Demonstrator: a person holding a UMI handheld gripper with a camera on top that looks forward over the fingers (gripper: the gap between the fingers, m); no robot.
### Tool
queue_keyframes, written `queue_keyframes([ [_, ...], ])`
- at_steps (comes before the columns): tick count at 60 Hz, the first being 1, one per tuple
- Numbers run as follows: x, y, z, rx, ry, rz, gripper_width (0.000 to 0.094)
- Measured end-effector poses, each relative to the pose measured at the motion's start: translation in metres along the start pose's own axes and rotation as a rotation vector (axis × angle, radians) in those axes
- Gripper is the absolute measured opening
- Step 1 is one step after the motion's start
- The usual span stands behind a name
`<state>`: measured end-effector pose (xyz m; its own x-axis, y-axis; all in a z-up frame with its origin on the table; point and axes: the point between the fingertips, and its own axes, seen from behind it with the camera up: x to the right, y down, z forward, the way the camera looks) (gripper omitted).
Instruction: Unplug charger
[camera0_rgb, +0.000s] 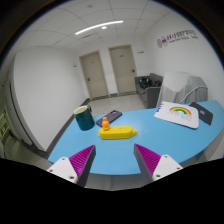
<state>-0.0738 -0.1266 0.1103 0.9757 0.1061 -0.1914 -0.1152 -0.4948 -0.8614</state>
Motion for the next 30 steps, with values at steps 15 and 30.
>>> queue_keyframes([
  [15, -0.047, -0.032, 0.179, -0.010, 0.046, -0.011, 0.0758],
  [30, -0.027, -0.022, 0.236, -0.038, 0.150, -0.021, 0.0236],
])
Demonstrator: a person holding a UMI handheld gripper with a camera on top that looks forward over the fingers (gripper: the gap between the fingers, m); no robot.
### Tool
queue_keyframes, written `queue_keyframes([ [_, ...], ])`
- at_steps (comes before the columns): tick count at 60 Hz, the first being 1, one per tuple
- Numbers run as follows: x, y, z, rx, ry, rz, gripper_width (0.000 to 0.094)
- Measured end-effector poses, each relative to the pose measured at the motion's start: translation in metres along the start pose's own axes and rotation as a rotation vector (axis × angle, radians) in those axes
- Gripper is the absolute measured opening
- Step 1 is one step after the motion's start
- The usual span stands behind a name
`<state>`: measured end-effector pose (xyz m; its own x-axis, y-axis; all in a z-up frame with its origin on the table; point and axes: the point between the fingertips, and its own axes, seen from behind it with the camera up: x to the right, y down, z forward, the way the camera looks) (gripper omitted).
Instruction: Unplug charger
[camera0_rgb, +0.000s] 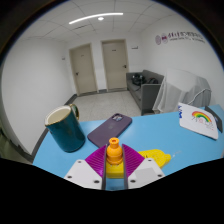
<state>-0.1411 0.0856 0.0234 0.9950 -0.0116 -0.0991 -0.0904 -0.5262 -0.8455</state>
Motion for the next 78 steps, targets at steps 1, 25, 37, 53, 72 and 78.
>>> queue_keyframes([
  [1, 0.000, 0.000, 0.000, 0.002, 0.003, -0.005, 0.0231],
  [25, 0.009, -0.135, -0.068, 0.246, 0.067, -0.124, 0.0046],
  [37, 0.112, -0.128, -0.086, 0.104, 0.211, -0.166, 0.0049],
  [53, 0.181, 0.031, -0.038, -0.251, 0.202, -0.086, 0.0054],
  [72, 0.173, 0.031, -0.034, -0.222, 0.107, -0.017, 0.0466],
  [78, 0.169, 0.027, -0.058, -0.181, 0.058, 0.028, 0.0691],
])
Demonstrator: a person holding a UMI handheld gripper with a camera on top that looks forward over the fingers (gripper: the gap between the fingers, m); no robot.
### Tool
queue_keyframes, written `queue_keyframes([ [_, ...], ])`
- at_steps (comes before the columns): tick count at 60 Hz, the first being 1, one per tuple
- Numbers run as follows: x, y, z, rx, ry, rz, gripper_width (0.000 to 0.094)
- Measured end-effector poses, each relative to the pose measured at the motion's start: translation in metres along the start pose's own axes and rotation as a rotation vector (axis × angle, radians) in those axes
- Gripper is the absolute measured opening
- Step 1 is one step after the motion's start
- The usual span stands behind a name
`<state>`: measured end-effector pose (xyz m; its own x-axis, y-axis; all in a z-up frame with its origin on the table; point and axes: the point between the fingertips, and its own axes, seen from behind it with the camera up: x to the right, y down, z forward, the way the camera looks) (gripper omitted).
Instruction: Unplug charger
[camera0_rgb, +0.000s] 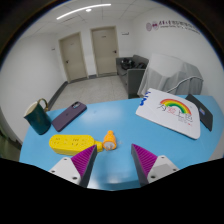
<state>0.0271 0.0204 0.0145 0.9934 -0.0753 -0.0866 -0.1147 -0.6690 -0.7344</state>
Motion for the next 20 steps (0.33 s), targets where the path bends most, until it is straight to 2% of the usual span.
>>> queue_keyframes([
  [10, 0.002, -0.003, -0.081, 0.096, -0.109, 0.035, 0.0787],
  [20, 0.031, 0.007, -0.176, 0.171, -0.135, 0.038, 0.0814],
])
